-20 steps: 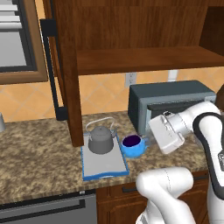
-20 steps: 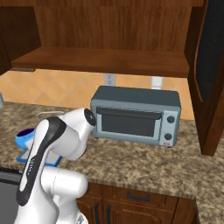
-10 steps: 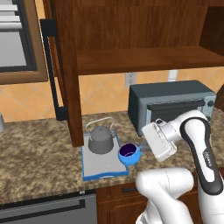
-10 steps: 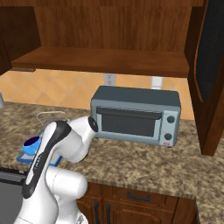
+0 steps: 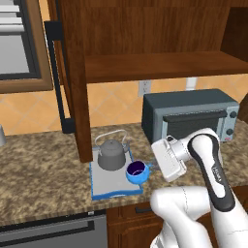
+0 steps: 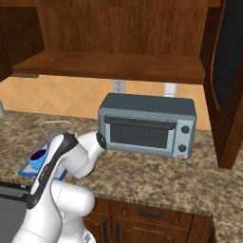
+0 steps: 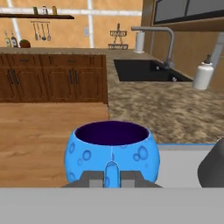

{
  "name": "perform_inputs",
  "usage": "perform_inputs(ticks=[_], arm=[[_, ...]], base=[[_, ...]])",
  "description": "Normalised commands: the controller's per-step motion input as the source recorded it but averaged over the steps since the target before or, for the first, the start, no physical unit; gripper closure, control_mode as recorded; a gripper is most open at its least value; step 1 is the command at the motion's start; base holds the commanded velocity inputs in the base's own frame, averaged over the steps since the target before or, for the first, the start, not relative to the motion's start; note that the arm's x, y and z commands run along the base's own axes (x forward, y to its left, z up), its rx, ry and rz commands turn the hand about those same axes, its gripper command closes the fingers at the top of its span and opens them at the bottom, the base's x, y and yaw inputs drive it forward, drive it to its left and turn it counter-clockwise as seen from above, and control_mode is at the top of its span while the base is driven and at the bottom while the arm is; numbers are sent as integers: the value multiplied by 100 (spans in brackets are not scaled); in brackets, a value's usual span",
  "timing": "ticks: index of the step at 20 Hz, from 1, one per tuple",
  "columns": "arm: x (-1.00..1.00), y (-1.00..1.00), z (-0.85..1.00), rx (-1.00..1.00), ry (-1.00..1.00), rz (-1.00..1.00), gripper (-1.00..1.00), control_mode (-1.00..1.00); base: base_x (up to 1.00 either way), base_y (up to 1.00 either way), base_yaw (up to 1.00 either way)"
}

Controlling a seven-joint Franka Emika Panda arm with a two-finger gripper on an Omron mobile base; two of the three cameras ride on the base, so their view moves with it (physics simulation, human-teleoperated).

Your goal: Pick the kettle from the counter and place it on the tray. Then pick the mug from the cabinet and place it on the tray. Then close the cabinet doors.

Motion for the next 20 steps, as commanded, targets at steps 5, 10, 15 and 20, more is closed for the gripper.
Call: perform_inputs(ticks=[5, 10, 15, 20], arm=[[34, 14, -34, 2, -1, 0, 100, -100], [19, 17, -41, 0, -1, 0, 100, -100], [10, 19, -51, 0, -4, 0, 100, -100], [2, 21, -56, 1, -10, 0, 100, -100]], base=[[0, 0, 0], [0, 0, 0], [0, 0, 0], [0, 0, 0]])
